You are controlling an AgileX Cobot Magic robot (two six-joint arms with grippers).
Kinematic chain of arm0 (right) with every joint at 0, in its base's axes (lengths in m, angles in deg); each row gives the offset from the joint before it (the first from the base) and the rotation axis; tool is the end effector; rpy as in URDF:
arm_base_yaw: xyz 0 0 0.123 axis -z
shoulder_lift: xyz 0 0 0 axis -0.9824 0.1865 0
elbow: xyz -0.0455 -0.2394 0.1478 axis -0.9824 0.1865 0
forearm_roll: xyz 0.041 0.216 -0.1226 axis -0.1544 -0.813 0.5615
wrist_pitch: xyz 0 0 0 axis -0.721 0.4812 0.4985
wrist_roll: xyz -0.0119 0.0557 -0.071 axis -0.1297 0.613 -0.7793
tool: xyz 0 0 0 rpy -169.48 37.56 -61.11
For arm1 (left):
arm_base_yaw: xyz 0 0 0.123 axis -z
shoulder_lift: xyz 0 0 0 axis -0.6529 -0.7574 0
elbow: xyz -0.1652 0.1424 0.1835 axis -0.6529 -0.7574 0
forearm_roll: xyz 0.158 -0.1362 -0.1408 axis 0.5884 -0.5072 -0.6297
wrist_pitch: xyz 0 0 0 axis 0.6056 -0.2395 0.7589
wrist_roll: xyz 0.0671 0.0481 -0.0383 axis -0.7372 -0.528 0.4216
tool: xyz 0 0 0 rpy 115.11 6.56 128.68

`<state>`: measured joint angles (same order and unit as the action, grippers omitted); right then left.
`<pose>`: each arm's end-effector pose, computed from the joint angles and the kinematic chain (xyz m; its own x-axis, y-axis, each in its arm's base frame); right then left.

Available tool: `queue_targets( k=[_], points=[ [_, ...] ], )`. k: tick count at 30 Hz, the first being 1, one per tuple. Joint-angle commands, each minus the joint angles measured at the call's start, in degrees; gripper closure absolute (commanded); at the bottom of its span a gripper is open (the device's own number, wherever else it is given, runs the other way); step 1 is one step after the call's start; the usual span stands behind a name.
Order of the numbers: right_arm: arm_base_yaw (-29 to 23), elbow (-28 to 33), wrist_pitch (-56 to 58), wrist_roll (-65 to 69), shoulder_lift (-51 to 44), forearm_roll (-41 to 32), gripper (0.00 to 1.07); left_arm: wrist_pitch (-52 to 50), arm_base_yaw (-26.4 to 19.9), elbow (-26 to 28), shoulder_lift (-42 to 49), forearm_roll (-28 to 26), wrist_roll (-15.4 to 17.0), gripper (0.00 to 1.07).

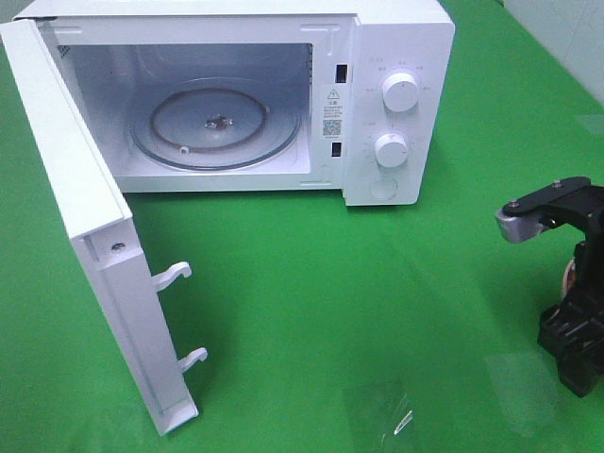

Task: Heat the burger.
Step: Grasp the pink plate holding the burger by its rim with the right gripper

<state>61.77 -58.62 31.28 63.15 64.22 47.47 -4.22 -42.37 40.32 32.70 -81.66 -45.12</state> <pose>0.2207 0.0554 0.1735 -0.8918 -0.4421 0.0963 -0.4518 0.8820 -0.1343 -0.0054 -0.0056 0.2779 -0.4392 0.0346 -0.8977 0.0471 0.9988 0.0155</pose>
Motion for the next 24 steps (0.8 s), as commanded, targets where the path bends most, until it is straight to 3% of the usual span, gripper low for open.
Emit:
queue_targets(
  k=[1,19,24],
  points=[
    [0.46,2.86,-6.53,1.72,-0.17,2.18,0.27,-0.92,-0.23,-0.17,1.20,-0.52,-0.11,0.21],
    [10.89,11.75,-23.84,2.23,-0.17,3.55,0.30,-0.92,-0.23,-0.17,1.20,-0.52,-0.11,0.21],
    [11.52,12.83,-26.18,2.23,-0.17,3.61,0.31,-0.92,-0.23,-0.17,1.20,-0.52,-0.11,0.21]
  ],
)
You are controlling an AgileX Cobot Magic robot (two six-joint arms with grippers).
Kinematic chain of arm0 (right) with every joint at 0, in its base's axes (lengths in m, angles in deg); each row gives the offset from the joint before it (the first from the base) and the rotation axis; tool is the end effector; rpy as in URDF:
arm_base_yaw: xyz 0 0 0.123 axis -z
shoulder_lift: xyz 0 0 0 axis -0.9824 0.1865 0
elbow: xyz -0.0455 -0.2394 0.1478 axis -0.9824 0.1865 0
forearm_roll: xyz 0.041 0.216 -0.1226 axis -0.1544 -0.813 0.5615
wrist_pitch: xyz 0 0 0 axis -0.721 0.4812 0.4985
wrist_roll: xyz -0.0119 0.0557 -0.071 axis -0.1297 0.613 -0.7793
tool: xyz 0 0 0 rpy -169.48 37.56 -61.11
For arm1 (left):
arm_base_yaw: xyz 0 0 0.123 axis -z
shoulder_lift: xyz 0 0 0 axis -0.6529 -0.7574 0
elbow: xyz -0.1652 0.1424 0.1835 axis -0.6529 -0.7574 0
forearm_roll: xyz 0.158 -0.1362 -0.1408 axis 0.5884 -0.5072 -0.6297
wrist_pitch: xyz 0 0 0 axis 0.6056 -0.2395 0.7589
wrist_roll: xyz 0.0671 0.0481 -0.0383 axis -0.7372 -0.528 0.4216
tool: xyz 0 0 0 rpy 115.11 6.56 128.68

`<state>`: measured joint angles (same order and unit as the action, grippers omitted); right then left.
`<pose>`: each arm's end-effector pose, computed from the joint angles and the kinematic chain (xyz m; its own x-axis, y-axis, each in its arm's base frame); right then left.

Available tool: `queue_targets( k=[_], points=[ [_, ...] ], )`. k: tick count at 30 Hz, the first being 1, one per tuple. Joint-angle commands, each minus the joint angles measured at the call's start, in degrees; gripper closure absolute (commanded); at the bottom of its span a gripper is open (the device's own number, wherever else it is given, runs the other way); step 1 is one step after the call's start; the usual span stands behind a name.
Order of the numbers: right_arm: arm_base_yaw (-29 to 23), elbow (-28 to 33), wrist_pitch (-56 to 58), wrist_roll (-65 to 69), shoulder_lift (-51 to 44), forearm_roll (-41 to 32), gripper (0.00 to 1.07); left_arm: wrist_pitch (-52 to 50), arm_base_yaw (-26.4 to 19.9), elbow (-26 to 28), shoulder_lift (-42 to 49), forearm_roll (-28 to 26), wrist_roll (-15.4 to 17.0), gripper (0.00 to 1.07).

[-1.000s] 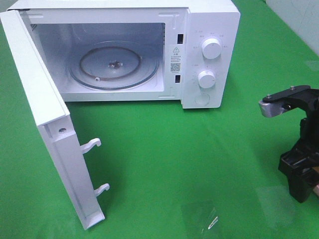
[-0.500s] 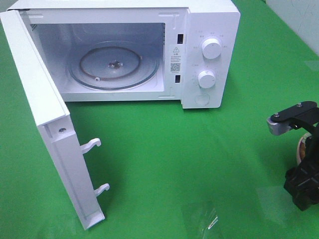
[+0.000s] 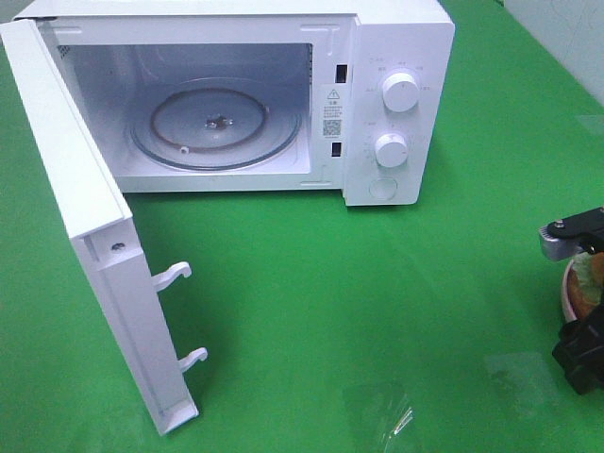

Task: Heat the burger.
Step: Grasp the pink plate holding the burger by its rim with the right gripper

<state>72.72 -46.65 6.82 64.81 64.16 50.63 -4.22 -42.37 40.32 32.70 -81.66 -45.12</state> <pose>0.2127 0.0135 0.1343 -0.9357 -0.3323 -0.1183 -0.3142 0.9377 -0.1483 -0.0054 -0.0056 0.2779 -0.4392 0.0346 -0.8977 0.0471 0.9988 0.0155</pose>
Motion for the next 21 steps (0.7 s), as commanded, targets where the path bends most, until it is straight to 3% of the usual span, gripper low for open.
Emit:
queue_targets(
  k=[1,21],
  points=[
    [0.57,1.38,-2.69,0.57,-0.11,0.46,0.31,-0.92,-0.23,-0.17,1.20,-0.52,-0.11,0.21],
    [0.57,1.72,-7.45,1.60,6.93,0.29,0.35,-0.92,-0.23,-0.17,1.20,-0.52,-0.11,0.21]
  ],
)
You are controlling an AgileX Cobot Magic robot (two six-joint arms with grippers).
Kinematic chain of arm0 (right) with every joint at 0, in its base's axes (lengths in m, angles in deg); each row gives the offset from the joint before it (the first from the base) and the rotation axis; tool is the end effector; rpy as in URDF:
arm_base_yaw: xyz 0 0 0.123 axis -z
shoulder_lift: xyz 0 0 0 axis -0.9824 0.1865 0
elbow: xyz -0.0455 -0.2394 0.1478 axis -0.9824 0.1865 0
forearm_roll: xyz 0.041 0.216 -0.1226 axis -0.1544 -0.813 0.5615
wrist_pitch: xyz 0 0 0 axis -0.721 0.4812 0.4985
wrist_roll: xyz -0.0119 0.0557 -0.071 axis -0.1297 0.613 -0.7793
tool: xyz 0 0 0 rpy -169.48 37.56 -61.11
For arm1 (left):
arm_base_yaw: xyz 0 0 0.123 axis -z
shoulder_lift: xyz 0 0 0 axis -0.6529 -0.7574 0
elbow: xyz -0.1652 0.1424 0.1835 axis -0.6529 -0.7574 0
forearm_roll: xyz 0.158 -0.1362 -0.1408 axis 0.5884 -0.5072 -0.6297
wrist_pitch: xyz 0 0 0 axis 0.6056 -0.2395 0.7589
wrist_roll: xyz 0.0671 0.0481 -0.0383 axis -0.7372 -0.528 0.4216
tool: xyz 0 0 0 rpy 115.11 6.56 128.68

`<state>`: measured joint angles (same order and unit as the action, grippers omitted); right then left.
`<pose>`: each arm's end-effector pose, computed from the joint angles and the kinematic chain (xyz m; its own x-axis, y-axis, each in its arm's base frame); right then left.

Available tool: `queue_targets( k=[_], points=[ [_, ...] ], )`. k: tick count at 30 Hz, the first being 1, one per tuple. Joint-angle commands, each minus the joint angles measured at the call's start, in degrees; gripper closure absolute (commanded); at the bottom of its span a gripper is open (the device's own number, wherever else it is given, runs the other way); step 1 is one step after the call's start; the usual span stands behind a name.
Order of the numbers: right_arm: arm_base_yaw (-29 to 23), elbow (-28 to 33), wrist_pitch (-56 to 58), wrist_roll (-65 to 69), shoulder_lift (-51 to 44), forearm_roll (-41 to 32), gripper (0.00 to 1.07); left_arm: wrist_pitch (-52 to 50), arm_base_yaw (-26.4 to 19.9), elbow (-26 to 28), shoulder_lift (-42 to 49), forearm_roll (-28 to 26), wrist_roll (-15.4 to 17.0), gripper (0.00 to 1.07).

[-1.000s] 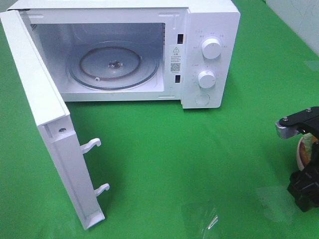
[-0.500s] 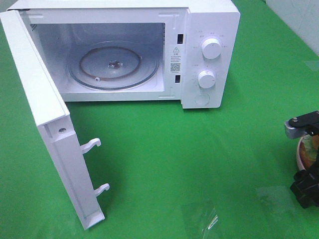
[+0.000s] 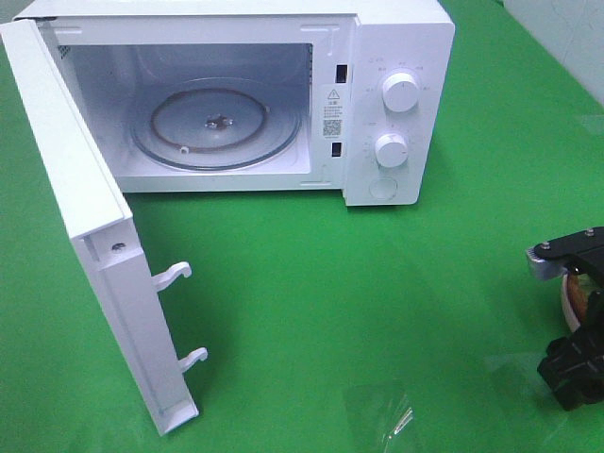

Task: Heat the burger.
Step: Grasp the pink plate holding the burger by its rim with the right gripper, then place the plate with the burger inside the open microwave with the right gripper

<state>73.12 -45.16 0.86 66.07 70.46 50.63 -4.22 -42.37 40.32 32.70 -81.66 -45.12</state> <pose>0.2142 0.0141 0.1073 -0.9442 -0.3163 -0.0918 -0.3049 0.9449 -0.1193 -0.0054 -0.0056 0.2779 -0.4392 0.0346 -0.8977 0.0471 0.9988 0.0155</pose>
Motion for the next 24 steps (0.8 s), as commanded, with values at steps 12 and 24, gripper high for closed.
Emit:
queue_targets(
  k=[12,24],
  points=[
    [0.11,-0.06,-1.78,2.75,0.63,0.00,1.02,-0.92,-0.23,-0.17,1.20,-0.52,-0.11,0.21],
    [0.00,-1.66,-0.69,5.33,-1.83,-2.29,1.07,-0.92,-0.23,-0.17,1.20,-0.52,-0.11,0.21]
  ],
)
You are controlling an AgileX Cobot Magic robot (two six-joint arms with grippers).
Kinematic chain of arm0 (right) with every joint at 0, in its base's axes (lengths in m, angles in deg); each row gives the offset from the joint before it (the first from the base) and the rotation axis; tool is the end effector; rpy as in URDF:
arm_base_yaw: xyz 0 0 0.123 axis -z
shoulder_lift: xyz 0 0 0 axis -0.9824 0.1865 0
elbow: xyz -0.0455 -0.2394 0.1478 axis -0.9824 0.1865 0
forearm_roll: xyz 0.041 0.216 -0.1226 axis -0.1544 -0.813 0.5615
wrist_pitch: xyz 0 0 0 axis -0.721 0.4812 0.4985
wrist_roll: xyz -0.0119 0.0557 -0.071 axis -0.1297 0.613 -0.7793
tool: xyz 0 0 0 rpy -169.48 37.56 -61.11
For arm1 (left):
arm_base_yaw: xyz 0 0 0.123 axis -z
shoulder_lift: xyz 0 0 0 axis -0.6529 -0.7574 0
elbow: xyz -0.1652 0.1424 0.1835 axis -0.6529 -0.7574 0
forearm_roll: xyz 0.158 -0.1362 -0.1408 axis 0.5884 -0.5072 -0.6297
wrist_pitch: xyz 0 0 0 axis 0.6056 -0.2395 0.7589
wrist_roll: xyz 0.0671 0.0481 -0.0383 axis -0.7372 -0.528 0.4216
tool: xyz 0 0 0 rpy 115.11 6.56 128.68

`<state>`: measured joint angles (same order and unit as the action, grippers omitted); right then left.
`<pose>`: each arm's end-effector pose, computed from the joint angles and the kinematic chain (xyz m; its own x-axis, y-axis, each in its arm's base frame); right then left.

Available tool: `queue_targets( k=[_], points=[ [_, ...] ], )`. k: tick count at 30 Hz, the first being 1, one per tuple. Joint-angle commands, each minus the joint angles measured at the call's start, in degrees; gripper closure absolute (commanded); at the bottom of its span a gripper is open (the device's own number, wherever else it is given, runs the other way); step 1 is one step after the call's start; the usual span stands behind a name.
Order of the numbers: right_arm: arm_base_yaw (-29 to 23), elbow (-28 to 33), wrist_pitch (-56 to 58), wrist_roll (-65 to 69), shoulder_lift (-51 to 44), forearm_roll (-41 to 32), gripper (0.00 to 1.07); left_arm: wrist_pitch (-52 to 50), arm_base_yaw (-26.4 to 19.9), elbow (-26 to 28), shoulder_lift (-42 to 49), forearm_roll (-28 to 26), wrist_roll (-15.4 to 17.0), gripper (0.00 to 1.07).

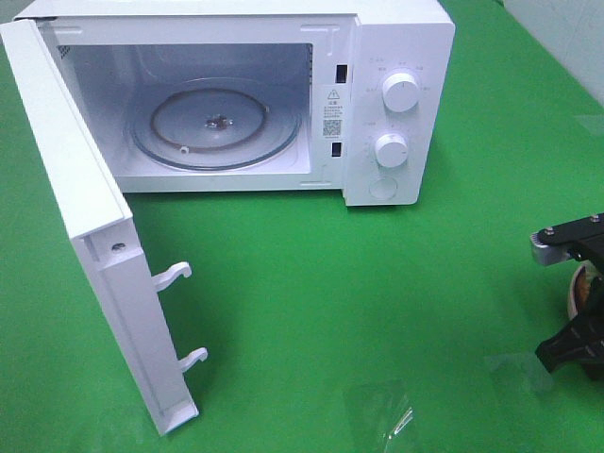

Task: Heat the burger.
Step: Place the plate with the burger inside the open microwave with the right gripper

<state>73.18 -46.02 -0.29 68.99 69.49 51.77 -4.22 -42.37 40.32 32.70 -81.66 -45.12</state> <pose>0.2207 0.0143 0.1137 -0.9471 -0.2855 -0.1470 -0.2678 0.9548 -0.1287 -0.0054 -0.0056 0.2779 -0.4392 0.0346 -0.8977 0.0471 0.9988 0.0155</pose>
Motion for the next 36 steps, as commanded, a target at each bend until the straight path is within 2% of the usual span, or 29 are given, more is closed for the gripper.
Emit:
queue_targets(
  k=[1,5,18,26,36],
  points=[
    [-0.06,-0.80,0.46,2.41,-0.86,-3.44,1.07,-0.92,-0.23,-0.17,1.20,-0.52,-0.11,0.21],
    [-0.06,-3.04,3.78,5.44,-3.55,-3.44,1.07,-0.92,-0.23,-0.17,1.20,-0.52,-0.11,0.21],
    [-0.23,-3.38,5.50,5.96,-10.20,-2.06,1.07,-0.92,-0.23,-0.17,1.20,-0.52,-0.11,0.21],
    [-6.93,-3.38,8.25,11.06,-11.34,4.30,1.07,-0.92,-0.23,-0.17,1.20,-0.52,-0.11,0.21],
    [-12.20,-3.38,10.66,11.57,-14.04,5.50,1.07,-0.92,-0.23,-0.17,1.20,-0.52,-0.11,0.21]
  ],
)
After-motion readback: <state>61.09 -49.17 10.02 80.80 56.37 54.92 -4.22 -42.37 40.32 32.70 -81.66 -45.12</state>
